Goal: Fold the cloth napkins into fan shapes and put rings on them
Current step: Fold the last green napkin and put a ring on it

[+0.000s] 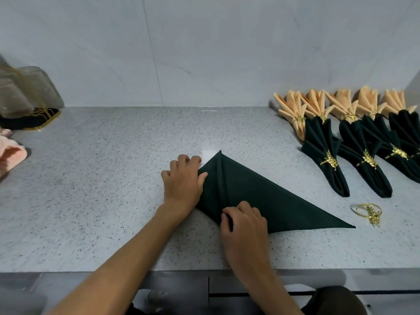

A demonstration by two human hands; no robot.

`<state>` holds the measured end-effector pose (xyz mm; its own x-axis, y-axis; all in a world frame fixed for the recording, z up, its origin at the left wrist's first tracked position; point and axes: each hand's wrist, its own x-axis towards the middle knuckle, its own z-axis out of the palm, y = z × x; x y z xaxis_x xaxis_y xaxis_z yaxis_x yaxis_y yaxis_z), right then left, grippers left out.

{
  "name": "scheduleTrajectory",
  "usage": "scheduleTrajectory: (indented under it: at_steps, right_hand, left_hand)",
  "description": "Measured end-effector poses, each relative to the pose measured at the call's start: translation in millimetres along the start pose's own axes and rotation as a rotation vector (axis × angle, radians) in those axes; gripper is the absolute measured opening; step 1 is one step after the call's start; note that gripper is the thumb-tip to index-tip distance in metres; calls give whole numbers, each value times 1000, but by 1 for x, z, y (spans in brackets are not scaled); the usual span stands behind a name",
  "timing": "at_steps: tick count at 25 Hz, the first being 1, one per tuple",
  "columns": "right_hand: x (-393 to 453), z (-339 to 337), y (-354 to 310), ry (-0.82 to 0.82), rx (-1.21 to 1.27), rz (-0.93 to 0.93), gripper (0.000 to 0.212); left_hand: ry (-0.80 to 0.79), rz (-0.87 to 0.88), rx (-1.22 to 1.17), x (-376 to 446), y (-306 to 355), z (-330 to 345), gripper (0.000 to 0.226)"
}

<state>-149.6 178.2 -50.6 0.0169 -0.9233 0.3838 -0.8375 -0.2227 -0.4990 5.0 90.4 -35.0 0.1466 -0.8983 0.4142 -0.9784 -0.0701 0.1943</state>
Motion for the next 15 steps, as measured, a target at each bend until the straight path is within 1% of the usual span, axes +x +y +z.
scheduleTrajectory:
  at_steps: [1,2,3,4,5,6,7,8,9,10,11,12,14,15]
  right_hand:
    - [-1,0,1,-8,8,-2,7]
    - [-1,-1,2,-37,24,-6,8]
    - [0,-4,3,-83,49,-10,11]
    - [2,-9,3,-132,84,-7,14]
    - [5,-16,4,-196,145,3,18]
    - [8,-26,6,-273,236,18,21]
    - [12,-40,9,-340,351,41,24]
    - [16,-55,12,-380,458,70,27]
    - [22,-70,20,-375,516,86,26]
    - [29,-82,32,-328,486,92,23]
    - [37,-92,48,-267,357,84,20]
    - [46,-102,65,-251,169,71,20]
    - [59,-115,91,-376,-225,74,32]
    - [62,-118,100,-451,-350,76,38]
  left_hand:
    - [95,98,12,-4,3,-3,22]
    - [147,210,-48,-11,8,-8,17]
    - [112,318,-161,-23,16,-15,12]
    - [47,382,-282,-39,25,-20,11]
    - [-38,380,-391,-56,32,-25,13]
    - [-110,333,-482,-72,37,-28,17]
    - [-143,287,-524,-85,40,-26,21]
    - [-146,263,-517,-94,41,-24,25]
    - [-135,265,-464,-99,42,-22,29]
    - [-116,293,-390,-101,44,-21,32]
    - [-94,322,-327,-100,45,-19,33]
    - [-78,335,-294,-98,44,-18,30]
    - [-98,299,-290,-92,35,-18,19]
    - [-120,270,-299,-87,27,-21,15]
